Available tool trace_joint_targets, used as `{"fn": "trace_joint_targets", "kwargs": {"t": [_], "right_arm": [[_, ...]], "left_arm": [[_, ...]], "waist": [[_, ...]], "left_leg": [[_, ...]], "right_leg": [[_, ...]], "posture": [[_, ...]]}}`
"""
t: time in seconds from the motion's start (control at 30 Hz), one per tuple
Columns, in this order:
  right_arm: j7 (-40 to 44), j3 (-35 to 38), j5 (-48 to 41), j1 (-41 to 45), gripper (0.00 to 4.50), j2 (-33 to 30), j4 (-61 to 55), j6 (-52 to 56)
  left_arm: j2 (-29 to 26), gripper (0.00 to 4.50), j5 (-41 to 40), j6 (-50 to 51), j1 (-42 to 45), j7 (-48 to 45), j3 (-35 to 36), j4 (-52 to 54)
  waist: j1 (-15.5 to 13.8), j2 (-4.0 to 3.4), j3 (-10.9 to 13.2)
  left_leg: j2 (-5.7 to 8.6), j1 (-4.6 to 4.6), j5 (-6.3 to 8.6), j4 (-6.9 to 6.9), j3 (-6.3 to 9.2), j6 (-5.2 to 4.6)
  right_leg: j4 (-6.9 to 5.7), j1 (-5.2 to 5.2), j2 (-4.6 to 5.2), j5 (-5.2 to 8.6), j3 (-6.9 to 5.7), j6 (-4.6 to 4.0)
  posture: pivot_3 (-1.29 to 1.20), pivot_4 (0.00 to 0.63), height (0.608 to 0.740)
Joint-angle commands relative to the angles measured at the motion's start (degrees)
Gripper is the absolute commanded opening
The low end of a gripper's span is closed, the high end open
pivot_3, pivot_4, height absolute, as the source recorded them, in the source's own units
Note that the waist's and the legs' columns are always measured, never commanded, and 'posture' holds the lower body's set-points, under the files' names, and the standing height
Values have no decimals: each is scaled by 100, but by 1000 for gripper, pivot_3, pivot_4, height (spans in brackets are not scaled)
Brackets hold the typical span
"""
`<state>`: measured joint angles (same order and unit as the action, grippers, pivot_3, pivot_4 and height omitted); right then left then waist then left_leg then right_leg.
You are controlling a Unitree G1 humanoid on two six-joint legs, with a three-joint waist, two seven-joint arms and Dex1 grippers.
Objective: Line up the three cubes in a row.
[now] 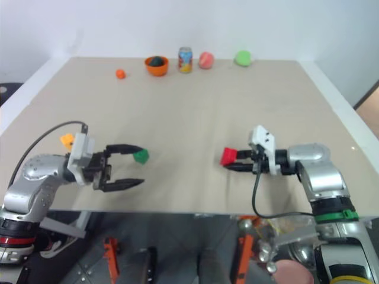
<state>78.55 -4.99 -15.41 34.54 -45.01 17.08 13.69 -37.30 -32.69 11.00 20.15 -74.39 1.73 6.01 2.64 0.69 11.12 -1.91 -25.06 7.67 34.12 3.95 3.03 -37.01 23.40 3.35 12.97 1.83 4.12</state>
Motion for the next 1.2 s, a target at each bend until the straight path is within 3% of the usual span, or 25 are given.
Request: {"fn": "trace_joint_targets", "kwargs": {"t": [0.03,0.43,1.2], "right_arm": [[235,-128,128,249,1229,38,187,-345],[727,-639,609,797,1229,422,1145,-1295],[1020,-807,1101,1336,1229,784,2456,-2137]], "left_arm": [[-132,4500,-46,-122,11,-125,173,65],[-198,4500,-82,-27,-206,-104,224,292],[-297,4500,-158,86,-518,139,402,595]], "waist": [[-1,0,0],[1,0,0],[0,0,0]], "left_leg": [[0,0,0,0,0,0],[-1,1,0,0,0,1],[-1,2,-1,-2,0,3]], "right_leg": [[0,0,0,0,0,0],[-1,0,-1,-1,-1,-1],[-2,0,-1,-1,0,-1]], "posture": [[0,150,740],[0,150,740],[0,150,740]]}}
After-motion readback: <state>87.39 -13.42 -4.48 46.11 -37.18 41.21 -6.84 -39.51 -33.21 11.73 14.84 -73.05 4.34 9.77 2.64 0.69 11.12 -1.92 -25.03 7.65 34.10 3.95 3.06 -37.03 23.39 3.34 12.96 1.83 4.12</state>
